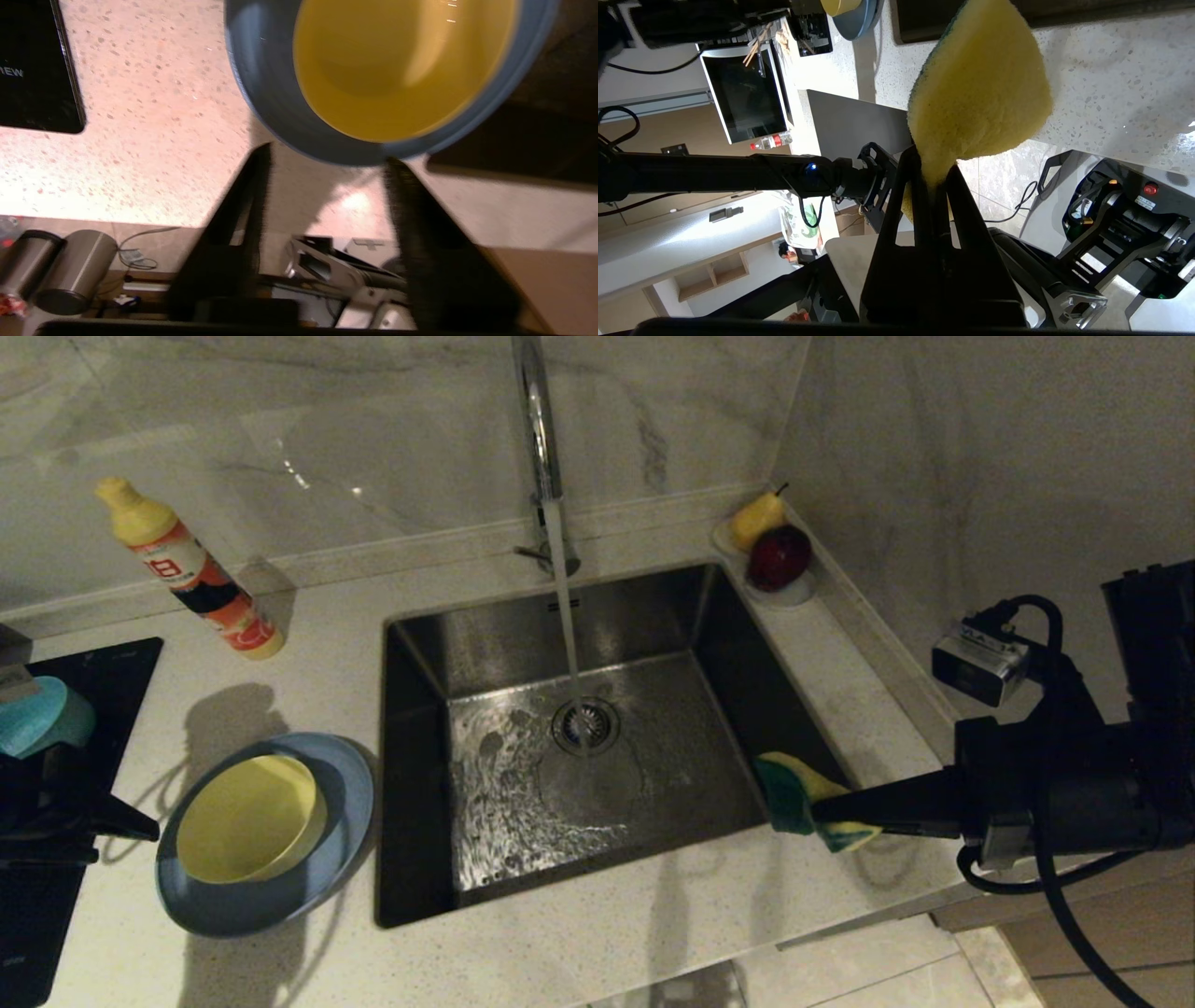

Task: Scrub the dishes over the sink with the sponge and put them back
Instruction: Wash the bowl

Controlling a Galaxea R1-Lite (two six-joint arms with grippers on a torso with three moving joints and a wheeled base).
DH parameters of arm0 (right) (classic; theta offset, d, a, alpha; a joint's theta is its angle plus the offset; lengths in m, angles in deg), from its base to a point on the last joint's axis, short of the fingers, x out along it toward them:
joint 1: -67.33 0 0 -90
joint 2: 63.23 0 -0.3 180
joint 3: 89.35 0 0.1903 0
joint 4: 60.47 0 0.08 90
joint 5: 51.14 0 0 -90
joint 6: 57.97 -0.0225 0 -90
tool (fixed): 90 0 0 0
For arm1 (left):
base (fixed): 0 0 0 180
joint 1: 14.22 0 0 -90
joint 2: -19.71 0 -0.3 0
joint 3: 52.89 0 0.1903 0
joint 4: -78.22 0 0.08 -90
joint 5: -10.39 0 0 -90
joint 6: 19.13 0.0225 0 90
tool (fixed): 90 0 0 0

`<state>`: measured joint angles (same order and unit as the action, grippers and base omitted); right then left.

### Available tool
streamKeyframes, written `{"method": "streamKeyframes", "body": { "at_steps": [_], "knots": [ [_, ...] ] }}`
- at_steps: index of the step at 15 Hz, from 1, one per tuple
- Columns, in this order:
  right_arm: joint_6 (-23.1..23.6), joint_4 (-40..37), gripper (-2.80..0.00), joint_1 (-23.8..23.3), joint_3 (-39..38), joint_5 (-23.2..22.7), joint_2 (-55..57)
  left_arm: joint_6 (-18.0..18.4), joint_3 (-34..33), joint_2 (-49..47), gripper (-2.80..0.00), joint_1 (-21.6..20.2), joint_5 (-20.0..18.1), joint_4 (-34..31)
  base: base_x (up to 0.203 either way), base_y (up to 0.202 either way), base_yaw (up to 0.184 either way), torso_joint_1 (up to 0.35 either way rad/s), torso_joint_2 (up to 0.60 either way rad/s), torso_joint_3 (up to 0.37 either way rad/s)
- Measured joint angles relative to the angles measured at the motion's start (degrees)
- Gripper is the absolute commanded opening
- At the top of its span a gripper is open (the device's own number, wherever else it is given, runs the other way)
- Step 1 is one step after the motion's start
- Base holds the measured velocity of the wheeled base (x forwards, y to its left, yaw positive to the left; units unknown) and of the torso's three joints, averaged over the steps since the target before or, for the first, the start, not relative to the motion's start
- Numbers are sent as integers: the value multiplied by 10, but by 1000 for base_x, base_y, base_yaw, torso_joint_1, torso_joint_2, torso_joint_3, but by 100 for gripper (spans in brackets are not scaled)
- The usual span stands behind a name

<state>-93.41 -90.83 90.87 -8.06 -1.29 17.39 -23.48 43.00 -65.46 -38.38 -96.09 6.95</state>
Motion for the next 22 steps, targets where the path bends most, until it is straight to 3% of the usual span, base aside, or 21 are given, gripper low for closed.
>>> {"method": "streamKeyframes", "body": {
  "at_steps": [4,11,15,22],
  "knots": [
    [1,0,-280,-4,0,0,0,0,-58,0,0,15,51,64,0,0,0,0,0,0],
    [4,1,-280,-12,-14,-2,1,-9,-110,4,0,74,48,81,0,0,0,0,0,0],
    [5,1,-280,-14,-15,-2,2,-10,-135,1,0,79,53,124,0,0,0,0,0,0],
    [5,1,-280,-14,-16,-2,5,-12,-155,-2,0,82,53,139,0,0,0,0,0,0]
  ]
}}
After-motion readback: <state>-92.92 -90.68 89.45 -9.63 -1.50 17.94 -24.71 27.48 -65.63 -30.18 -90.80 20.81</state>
